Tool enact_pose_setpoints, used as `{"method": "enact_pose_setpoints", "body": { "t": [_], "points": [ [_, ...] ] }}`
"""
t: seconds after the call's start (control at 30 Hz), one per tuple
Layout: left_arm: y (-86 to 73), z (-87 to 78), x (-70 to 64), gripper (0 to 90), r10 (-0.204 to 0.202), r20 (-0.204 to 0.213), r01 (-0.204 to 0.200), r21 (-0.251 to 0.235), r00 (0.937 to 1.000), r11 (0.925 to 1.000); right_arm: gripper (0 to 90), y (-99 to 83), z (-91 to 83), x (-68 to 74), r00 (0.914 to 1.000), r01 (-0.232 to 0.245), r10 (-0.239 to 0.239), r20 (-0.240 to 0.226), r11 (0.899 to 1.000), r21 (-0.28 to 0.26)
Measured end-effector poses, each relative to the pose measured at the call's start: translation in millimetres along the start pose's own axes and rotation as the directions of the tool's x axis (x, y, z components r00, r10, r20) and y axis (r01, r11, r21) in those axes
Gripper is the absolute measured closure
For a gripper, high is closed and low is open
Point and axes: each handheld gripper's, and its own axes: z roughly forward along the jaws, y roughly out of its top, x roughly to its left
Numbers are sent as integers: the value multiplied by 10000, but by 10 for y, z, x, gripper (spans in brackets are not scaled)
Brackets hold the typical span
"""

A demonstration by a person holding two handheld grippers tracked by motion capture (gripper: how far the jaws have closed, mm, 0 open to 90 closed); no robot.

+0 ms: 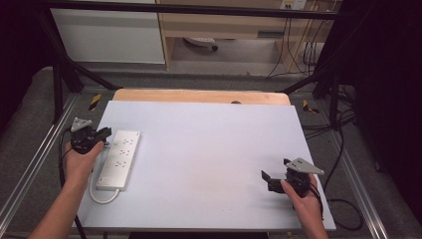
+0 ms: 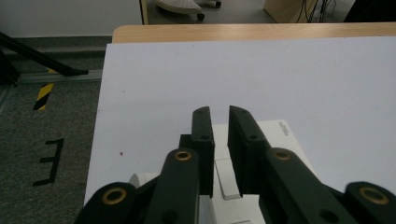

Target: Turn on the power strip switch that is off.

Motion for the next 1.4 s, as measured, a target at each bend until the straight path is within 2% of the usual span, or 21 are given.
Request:
{"method": "enact_pose_setpoints", "body": {
  "t": [0.07,0.13,0.23,0.53,1.4],
  "points": [
    [-6,-1,-3,857,50,-59,-50,-49,10000,10000,35,0,0,1,10000,12,-12,-8,10000,-8],
    [-21,7,0,880,-72,6,72,-91,10000,9999,36,0,1,3,10000,-12,12,-19,10000,26],
    [-55,31,6,899,-77,64,76,27,10000,10000,35,-1,5,0,10000,24,-24,-7,10000,25],
    [-134,90,-1,900,-137,135,134,226,9998,9997,35,-1,4,-2,10000,14,-14,1,10000,12],
    [-257,125,-28,900,-72,264,56,593,9996,9982,35,-6,15,5,10000,-10,10,18,10000,75]
  ]
}}
